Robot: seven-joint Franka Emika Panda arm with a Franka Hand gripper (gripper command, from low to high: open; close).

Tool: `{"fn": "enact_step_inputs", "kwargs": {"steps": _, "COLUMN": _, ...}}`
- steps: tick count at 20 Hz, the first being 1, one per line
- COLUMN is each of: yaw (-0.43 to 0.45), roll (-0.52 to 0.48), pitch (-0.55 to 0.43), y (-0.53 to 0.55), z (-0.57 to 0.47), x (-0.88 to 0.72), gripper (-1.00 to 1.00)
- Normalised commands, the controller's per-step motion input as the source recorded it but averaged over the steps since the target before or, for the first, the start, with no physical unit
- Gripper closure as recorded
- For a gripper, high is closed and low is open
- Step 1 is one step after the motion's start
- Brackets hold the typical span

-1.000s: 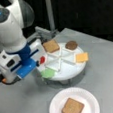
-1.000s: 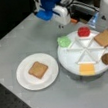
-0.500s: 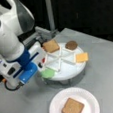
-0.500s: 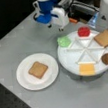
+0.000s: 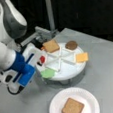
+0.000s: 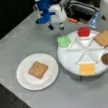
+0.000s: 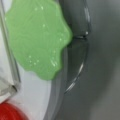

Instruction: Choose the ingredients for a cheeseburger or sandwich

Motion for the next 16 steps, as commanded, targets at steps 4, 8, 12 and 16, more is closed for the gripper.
{"fn": "enact_step_inputs", "kwargs": {"steps": 4, "yaw": 0.139, "roll": 0.728, "pitch": -0.012, "y": -0.35, "z": -0.1, "x": 0.35, "gripper": -1.0}}
{"fn": "enact_step_inputs", "kwargs": {"steps": 8, "yaw": 0.183, "roll": 0.58, "pitch": -0.035, "y": -0.32, "z": -0.17, "x": 0.31, "gripper": -1.0}}
{"fn": "enact_step_inputs", "kwargs": {"steps": 12, "yaw": 0.189, "roll": 0.477, "pitch": -0.045, "y": -0.25, "z": -0.17, "x": 0.25, "gripper": -1.0}}
{"fn": "enact_step_inputs", "kwargs": {"steps": 16, "yaw": 0.156, "roll": 0.42, "pitch": -0.046, "y": -0.21, "z": -0.11, "x": 0.16, "gripper": -1.0}}
